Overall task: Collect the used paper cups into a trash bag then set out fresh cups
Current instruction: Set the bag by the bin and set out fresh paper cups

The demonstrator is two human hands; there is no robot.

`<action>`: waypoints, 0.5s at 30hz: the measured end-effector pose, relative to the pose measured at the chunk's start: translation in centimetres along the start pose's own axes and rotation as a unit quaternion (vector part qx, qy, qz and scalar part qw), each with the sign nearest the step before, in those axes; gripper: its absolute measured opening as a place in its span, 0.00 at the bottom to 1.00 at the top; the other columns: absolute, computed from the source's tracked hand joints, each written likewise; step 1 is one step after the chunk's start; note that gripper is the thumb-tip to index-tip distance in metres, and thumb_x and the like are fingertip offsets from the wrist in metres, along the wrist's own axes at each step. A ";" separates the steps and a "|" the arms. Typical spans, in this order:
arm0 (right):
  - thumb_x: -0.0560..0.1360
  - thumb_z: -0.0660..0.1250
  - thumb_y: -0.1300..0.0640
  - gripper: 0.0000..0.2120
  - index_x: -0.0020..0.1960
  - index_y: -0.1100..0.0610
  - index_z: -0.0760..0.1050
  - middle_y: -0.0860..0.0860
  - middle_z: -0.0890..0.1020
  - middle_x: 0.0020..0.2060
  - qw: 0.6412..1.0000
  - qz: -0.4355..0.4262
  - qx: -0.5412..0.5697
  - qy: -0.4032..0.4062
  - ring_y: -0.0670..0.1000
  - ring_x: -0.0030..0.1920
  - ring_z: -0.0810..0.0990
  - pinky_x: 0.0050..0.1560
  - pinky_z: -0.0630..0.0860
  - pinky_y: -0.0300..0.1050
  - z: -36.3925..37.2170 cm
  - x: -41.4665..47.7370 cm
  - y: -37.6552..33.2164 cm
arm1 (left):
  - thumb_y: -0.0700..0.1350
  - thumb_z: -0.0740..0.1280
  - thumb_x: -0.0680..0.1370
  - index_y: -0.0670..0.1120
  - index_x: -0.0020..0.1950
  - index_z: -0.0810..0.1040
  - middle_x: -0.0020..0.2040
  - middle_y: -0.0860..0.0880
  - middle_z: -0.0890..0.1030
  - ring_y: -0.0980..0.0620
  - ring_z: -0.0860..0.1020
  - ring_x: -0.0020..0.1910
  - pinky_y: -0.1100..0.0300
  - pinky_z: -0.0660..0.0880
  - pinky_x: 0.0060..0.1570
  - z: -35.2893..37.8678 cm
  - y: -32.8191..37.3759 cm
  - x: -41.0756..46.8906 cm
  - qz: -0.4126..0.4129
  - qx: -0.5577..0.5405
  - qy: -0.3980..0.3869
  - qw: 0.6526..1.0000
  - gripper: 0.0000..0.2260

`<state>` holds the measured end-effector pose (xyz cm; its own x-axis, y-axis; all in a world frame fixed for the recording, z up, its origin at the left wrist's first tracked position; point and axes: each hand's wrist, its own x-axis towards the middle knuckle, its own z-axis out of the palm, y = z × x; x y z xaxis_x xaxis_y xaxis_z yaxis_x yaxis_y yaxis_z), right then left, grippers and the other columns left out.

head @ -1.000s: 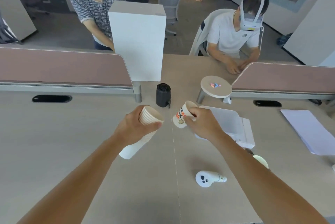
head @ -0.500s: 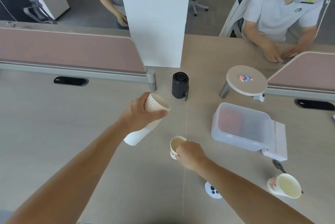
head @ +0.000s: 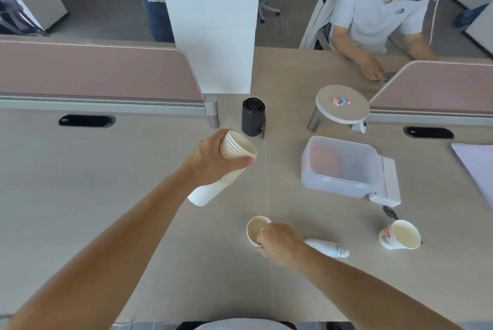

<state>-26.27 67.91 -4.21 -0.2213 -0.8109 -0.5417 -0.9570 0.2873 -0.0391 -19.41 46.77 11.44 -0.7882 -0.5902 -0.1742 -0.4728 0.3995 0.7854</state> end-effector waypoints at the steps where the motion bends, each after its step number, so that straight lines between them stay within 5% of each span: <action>1: 0.80 0.59 0.49 0.16 0.52 0.60 0.79 0.56 0.83 0.49 1.000 0.006 -0.001 0.004 0.60 0.50 0.81 0.40 0.67 0.46 -0.1 -0.6 -0.5 | 0.60 0.77 0.66 0.56 0.65 0.71 0.54 0.55 0.78 0.51 0.76 0.53 0.60 0.70 0.47 -0.2 -0.2 -0.5 0.004 -0.001 -0.004 1.000 0.30; 6: 0.79 0.58 0.46 0.16 0.46 0.56 0.76 0.55 0.80 0.43 0.997 0.036 -0.019 0.069 0.60 0.45 0.78 0.43 0.62 0.46 -2.8 -2.5 -2.4 | 0.61 0.77 0.66 0.58 0.67 0.70 0.56 0.56 0.78 0.52 0.76 0.54 0.60 0.70 0.48 -2.3 -1.3 -3.4 0.026 0.005 -0.023 0.999 0.31; 10: 0.80 0.54 0.41 0.21 0.45 0.55 0.76 0.52 0.81 0.43 0.984 0.091 0.047 0.145 0.58 0.47 0.79 0.45 0.71 0.48 -7.6 -3.2 -4.5 | 0.62 0.76 0.66 0.58 0.67 0.70 0.56 0.56 0.77 0.52 0.76 0.53 0.60 0.69 0.48 -5.2 -3.1 -6.6 0.040 0.014 -0.022 0.999 0.32; 12: 0.79 0.54 0.39 0.22 0.43 0.55 0.75 0.51 0.82 0.43 0.947 0.118 0.201 0.221 0.55 0.46 0.80 0.46 0.76 0.50 -11.2 -3.9 -6.3 | 0.62 0.77 0.65 0.57 0.66 0.70 0.55 0.56 0.77 0.52 0.76 0.52 0.60 0.69 0.47 -6.8 -4.2 -8.3 0.046 0.017 -0.015 0.999 0.33; 15: 0.75 0.58 0.36 0.20 0.44 0.50 0.80 0.46 0.84 0.42 0.834 0.067 0.430 0.338 0.46 0.45 0.81 0.48 0.78 0.44 -16.1 -4.9 -11.1 | 0.60 0.78 0.65 0.56 0.64 0.71 0.51 0.57 0.78 0.53 0.78 0.49 0.63 0.70 0.40 -9.2 -5.9 -11.0 0.047 0.022 -0.003 0.999 0.31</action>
<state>-17.60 60.50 12.35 -0.6495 -0.7604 -0.0031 -0.4914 0.4228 -0.7614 -4.36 44.45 14.19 -0.8323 -0.5445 -0.1041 -0.4130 0.4839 0.7715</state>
